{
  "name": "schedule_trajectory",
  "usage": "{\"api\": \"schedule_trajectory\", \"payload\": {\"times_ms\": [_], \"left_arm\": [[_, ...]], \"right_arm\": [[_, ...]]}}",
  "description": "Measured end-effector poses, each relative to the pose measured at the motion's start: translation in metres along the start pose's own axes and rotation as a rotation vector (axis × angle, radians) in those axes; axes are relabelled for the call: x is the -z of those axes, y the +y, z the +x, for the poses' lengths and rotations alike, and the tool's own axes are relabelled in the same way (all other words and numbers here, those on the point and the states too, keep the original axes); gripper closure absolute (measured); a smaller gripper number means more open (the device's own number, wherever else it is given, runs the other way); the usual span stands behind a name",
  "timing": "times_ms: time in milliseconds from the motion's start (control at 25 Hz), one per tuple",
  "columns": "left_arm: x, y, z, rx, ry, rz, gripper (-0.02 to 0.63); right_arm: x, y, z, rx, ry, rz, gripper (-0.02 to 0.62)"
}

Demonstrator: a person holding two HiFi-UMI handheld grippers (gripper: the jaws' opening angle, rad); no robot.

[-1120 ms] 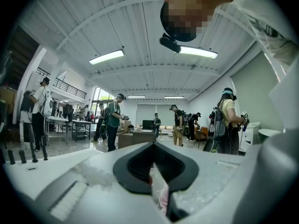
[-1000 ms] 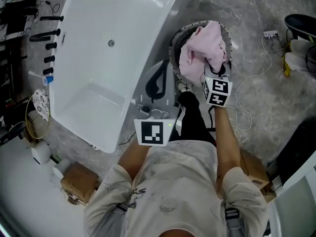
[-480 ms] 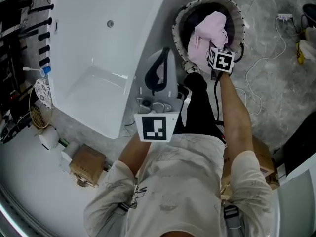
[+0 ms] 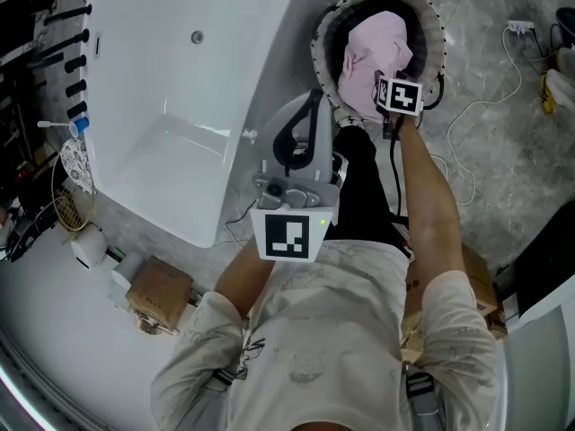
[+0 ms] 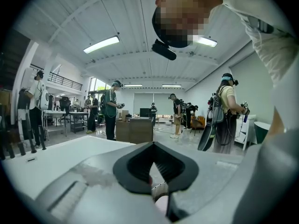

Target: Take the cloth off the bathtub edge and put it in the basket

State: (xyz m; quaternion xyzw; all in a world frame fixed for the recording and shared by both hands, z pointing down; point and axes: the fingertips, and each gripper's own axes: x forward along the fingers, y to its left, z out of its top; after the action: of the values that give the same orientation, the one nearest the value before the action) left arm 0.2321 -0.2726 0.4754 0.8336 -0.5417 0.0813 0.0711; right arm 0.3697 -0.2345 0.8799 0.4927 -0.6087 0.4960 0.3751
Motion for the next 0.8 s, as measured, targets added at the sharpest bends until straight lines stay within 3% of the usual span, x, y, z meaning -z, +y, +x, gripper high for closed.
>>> {"api": "schedule_trajectory", "payload": {"times_ms": [440, 800], "left_arm": [[-0.017, 0.003, -0.009, -0.026, -0.033, -0.023, 0.604], [-0.046, 0.028, -0.041, -0.106, -0.08, -0.016, 0.604]], "right_arm": [[0.019, 0.001, -0.024, -0.024, 0.003, 0.024, 0.377], [-0.005, 0.039, -0.064, -0.076, -0.074, -0.068, 0.377]]}}
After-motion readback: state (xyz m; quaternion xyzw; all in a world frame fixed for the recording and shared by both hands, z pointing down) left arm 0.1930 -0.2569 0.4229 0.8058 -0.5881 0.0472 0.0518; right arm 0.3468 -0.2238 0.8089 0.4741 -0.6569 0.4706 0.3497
